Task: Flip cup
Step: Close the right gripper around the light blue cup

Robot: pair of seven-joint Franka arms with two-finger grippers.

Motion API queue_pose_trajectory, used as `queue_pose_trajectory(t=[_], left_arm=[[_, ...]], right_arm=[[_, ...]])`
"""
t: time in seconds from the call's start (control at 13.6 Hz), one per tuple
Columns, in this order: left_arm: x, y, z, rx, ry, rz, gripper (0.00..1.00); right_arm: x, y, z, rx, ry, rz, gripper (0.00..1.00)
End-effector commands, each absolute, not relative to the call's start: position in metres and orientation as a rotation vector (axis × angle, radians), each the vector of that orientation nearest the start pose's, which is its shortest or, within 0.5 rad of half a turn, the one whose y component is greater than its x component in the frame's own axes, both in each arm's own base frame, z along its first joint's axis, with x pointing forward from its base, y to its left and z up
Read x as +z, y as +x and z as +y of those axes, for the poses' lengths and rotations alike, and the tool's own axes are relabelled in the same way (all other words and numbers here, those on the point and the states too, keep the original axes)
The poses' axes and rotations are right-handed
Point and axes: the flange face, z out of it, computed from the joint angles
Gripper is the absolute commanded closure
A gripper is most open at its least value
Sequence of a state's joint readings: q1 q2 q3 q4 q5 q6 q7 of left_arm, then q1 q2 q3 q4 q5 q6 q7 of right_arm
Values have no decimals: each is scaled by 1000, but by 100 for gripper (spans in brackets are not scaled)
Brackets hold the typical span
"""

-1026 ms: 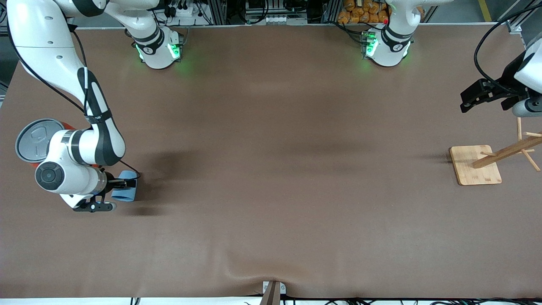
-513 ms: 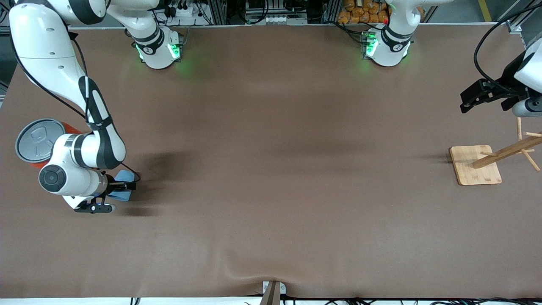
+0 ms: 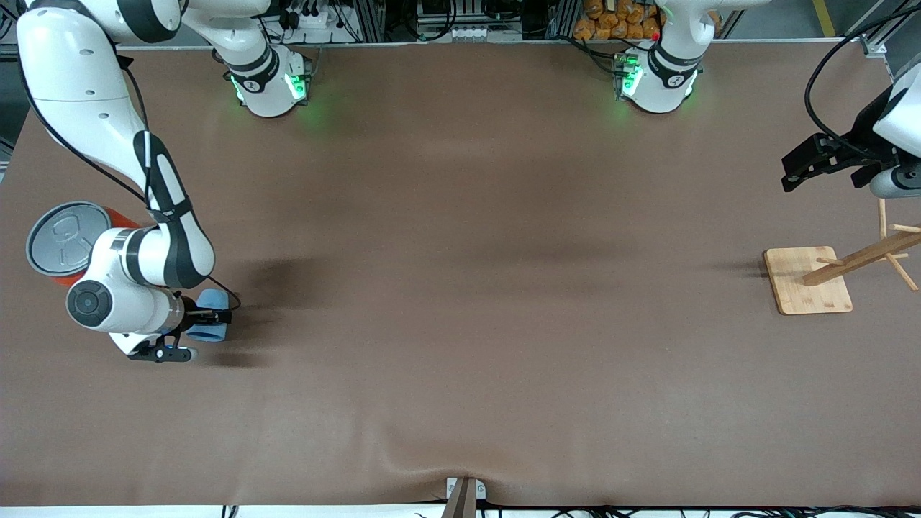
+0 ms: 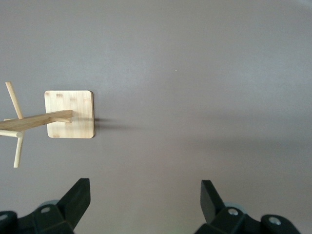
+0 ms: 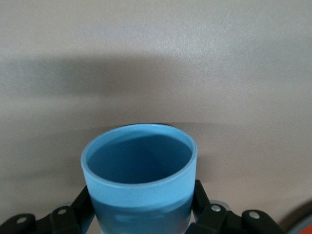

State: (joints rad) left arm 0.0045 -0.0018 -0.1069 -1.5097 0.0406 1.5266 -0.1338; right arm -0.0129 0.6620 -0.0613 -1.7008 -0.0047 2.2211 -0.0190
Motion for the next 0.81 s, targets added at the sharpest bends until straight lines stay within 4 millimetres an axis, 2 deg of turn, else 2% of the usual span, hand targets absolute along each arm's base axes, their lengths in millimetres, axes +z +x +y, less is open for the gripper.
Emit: queue_pose_trajectory(t=[0.0,0.29,0.44,0.59,0.73], left_arm=[[653,547,-54,-37,-3110,-44,0],[651,547,-53,-31,-3105,-46,0],[651,548,-53,-31,-3102,-46,0],[650,547,-53,-29,-3102,-47,0],[647,548,-52,-19,-3101,-49,0]], right_arm=[[194,658,-46,221,-3158,85,41],[203,660,-42,208,-3158,-1,41],[214,663,-41,187,-3151,-145,41],[234,666,-39,140,-3137,-320,41],[251,669,-19,100,-3104,-512,41]])
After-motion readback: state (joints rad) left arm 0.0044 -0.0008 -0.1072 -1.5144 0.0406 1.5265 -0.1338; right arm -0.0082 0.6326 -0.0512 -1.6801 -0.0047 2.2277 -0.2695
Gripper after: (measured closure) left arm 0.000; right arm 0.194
